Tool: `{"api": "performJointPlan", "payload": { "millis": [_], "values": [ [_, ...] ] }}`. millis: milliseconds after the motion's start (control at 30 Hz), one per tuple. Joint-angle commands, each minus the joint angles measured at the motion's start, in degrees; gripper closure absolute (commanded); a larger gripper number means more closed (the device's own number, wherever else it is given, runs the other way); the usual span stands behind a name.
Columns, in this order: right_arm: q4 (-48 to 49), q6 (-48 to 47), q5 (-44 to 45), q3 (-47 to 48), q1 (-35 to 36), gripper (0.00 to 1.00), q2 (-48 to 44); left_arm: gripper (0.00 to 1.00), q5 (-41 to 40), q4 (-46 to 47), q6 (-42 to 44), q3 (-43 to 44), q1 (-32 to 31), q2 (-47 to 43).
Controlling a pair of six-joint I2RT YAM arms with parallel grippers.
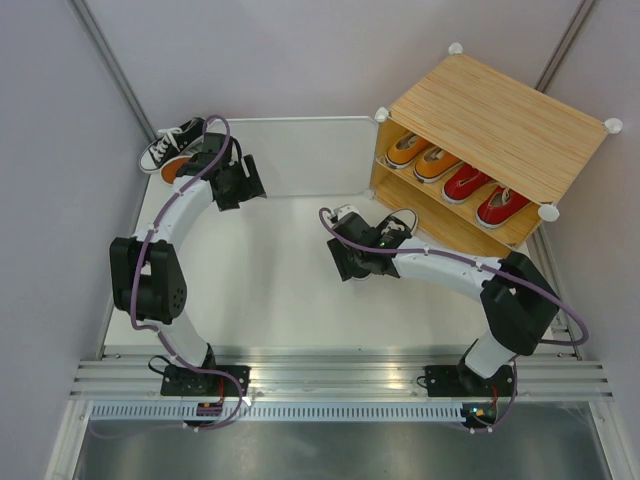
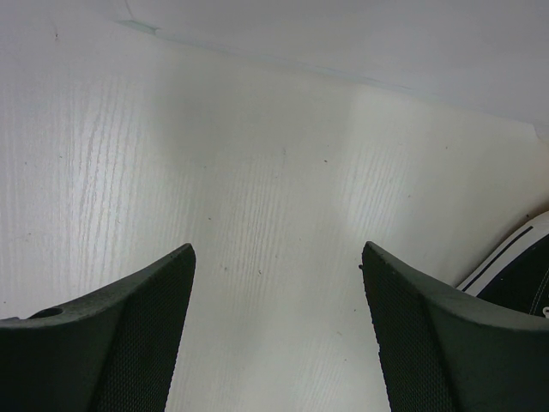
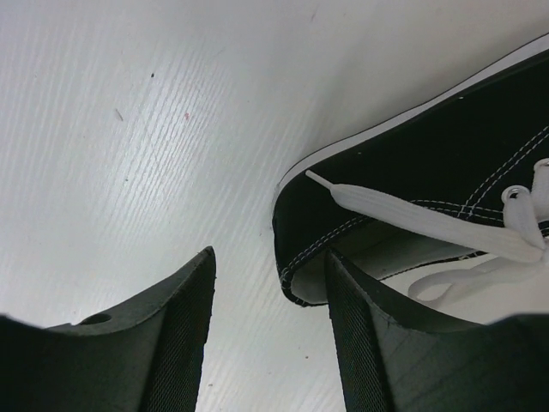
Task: Place and organize the shoes in the shoe cabinet
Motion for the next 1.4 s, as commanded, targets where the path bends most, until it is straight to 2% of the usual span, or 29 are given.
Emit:
{"api": "performJointPlan", "payload": {
  "millis": [0, 333, 433, 600, 633, 700, 733, 800, 933, 967, 1167, 1367],
  "values": [
    [-1.2, -1.1, -4.3, 1.5, 0.2, 0.42, 0.4, 0.18, 0.7, 1.6, -0.7, -0.5, 0.3, -2.5],
    [-2.6, -4.5, -3.8, 2.3, -0.1, 0.43, 6.1, 0.18, 0.9, 1.6, -0.9, -0.5, 0.3, -1.8],
    [-2.3, -5.9, -2.8, 2.4, -0.3, 0.48, 8.2, 0.18, 1.0, 1.6, -1.0, -0.5, 0.3, -1.0],
    [-4.9, -8.4, 2.2, 4.4, -1.0, 0.65, 7.9, 0.18, 1.0, 1.6, -0.9, -0.6, 0.3, -1.4],
    [-6.0, -10.0, 2.6, 5.1, -1.0, 0.74, 7.6, 0.18, 0.8, 1.6, -0.9, -0.5, 0.3, -1.6],
    [-7.6, -11.4, 5.2, 6.5, -1.1, 0.81, 7.5, 0.18, 0.5, 1.6, -0.9, -0.6, 0.3, -1.7],
    [-9.1, -13.0, 6.0, 7.7, -1.1, 0.91, 7.3, 0.18, 0.5, 1.6, -0.9, -0.4, 0.3, -1.7],
    [-10.4, -14.5, 8.1, 8.8, -1.2, 0.99, 6.6, 0.18, 0.5, 1.6, -0.9, -0.4, 0.3, -1.6],
    [-12.4, -19.1, 8.3, 11.3, -3.4, 1.00, 3.9, 0.17, 0.1, 1.6, -0.8, -0.5, 0.3, -1.0],
    [-12.3, -23.4, 6.9, 11.6, -4.2, 0.99, 3.4, 0.17, 0.1, 1.6, -0.7, -0.4, 0.3, -0.8],
    [-12.7, -32.6, -8.2, 15.3, -13.3, 0.99, 3.0, 0.17, 0.2, 1.6, -0.6, -0.2, 0.3, -0.9],
    [-10.5, -37.0, -14.4, 19.7, -19.6, 0.99, 8.0, 0.17, 0.1, 1.6, -0.4, -0.3, 0.3, -0.3]
  ]
}}
